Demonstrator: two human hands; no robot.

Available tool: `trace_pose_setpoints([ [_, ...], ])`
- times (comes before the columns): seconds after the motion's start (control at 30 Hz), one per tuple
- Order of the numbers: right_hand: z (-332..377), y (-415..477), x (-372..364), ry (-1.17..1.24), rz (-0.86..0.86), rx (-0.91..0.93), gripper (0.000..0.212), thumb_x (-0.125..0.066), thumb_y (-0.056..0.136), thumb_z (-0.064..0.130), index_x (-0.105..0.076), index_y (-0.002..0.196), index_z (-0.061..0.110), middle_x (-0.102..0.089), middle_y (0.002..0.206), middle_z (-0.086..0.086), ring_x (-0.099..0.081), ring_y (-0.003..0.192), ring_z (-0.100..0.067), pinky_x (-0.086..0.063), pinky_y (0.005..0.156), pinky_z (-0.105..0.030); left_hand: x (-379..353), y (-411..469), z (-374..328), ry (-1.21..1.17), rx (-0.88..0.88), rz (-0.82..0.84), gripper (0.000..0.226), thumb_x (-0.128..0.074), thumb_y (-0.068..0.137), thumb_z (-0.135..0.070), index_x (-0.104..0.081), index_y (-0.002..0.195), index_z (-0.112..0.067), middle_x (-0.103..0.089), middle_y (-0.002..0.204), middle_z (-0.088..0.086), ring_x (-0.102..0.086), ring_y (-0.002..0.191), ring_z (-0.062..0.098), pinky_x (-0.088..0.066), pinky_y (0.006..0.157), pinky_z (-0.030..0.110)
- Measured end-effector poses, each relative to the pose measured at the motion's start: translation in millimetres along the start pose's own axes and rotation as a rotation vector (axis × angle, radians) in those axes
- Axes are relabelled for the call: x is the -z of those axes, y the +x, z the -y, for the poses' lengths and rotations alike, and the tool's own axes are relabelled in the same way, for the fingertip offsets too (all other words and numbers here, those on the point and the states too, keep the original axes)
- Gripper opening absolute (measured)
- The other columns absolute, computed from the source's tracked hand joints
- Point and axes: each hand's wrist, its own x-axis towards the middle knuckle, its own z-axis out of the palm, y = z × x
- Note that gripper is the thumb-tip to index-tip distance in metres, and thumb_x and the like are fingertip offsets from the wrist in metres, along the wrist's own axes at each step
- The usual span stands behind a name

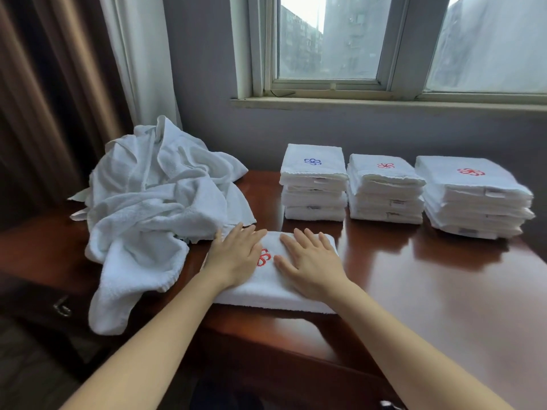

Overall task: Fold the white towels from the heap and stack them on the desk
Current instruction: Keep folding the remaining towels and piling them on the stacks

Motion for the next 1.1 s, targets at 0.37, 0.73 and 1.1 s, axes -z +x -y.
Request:
trace_pose_setpoints([
  [0.37, -9, -50, 8, -0.039, 0.038, 0.301, 0.067, -0.032, 0.095, 0.067, -0.008, 0.154, 0.046, 0.000, 0.165, 0.008, 0.009, 0.151, -0.016, 0.011, 0.121, -0.041, -3, -2, -5, 0.034, 0.055, -0.014, 0.052, -0.021, 0.102, -0.037, -0.018, 0.153, -0.043, -0.013, 0.164, -0.009, -0.005, 0.151, 0.022, -0.007, 0.120, 0.052],
  [0.73, -40, -82, 25, 0.156, -0.239, 0.337, 0.030, -0.065, 0.079, 0.009, -0.074, 0.098, 0.030, -0.062, 0.114, 0.008, -0.058, 0.111, -0.017, -0.049, 0.089, -0.034, 11, -17, -41, 0.154, 0.211, 0.091, 0.057, -0.017, 0.099, -0.048, -0.017, 0.154, -0.036, -0.029, 0.158, 0.005, -0.020, 0.146, 0.034, -0.012, 0.116, 0.056],
  [1.1, -85, -102, 47, 0.226, -0.105, -0.277, 0.043, -0.042, 0.094, 0.017, -0.066, 0.125, 0.034, -0.051, 0.123, 0.003, -0.047, 0.122, -0.016, -0.040, 0.103, -0.031, 48, -46, -66, -0.226, 0.114, 0.377, 0.053, -0.042, 0.098, -0.025, -0.036, 0.151, -0.024, -0.042, 0.151, 0.002, -0.049, 0.129, 0.025, -0.043, 0.104, 0.037],
])
